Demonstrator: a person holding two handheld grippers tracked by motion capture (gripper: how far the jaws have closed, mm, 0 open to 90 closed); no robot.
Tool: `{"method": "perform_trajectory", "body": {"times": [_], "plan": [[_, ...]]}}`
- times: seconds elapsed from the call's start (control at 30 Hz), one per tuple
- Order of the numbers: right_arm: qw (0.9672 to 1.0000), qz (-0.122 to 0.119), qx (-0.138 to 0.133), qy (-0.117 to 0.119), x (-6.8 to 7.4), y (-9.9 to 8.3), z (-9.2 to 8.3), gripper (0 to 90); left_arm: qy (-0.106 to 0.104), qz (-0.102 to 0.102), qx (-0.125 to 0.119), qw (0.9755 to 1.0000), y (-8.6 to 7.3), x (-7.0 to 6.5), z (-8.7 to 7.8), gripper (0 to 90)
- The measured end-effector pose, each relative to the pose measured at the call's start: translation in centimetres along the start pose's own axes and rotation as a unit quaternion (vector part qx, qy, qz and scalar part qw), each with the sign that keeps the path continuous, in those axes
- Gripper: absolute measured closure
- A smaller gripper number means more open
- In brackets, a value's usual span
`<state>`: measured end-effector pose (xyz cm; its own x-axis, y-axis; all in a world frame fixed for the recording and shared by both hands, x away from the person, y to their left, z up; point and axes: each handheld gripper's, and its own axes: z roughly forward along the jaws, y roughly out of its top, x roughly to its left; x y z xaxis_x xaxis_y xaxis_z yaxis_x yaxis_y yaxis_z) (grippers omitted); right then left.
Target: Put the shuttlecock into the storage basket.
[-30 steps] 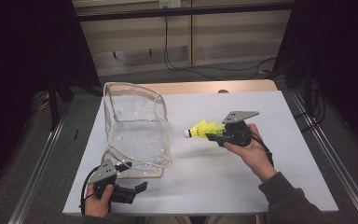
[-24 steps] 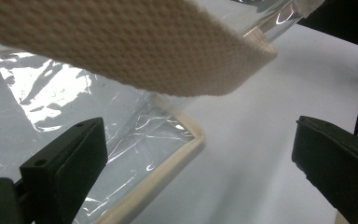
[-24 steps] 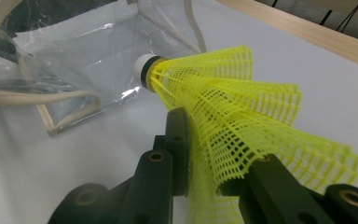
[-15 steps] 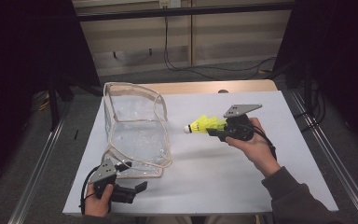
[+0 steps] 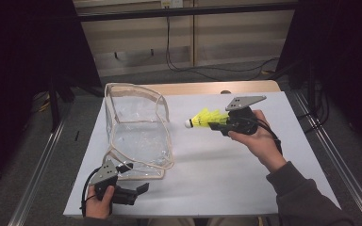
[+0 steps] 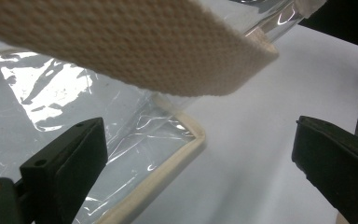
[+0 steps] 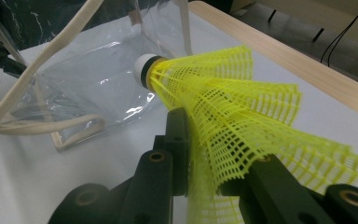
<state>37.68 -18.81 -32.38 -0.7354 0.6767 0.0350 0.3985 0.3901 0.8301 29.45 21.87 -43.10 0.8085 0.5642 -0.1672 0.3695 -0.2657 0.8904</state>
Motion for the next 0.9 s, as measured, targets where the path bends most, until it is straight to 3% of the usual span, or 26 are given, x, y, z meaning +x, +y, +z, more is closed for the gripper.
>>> {"method": "perform_trajectory", "body": {"times": [0.53, 0.9], "plan": [[0.9999, 0.005, -0.010, 0.004, -0.3, 2.3, -0.7, 78.3, 0.000, 0.001, 0.002, 1.0000, 0.0, 0.0, 0.0, 3.2], [0.9999, -0.007, -0.008, 0.006, 0.3, 3.8, -0.5, 78.3, -0.001, 0.000, 0.001, 1.0000, 0.0, 0.0, 0.0, 3.1]]}}
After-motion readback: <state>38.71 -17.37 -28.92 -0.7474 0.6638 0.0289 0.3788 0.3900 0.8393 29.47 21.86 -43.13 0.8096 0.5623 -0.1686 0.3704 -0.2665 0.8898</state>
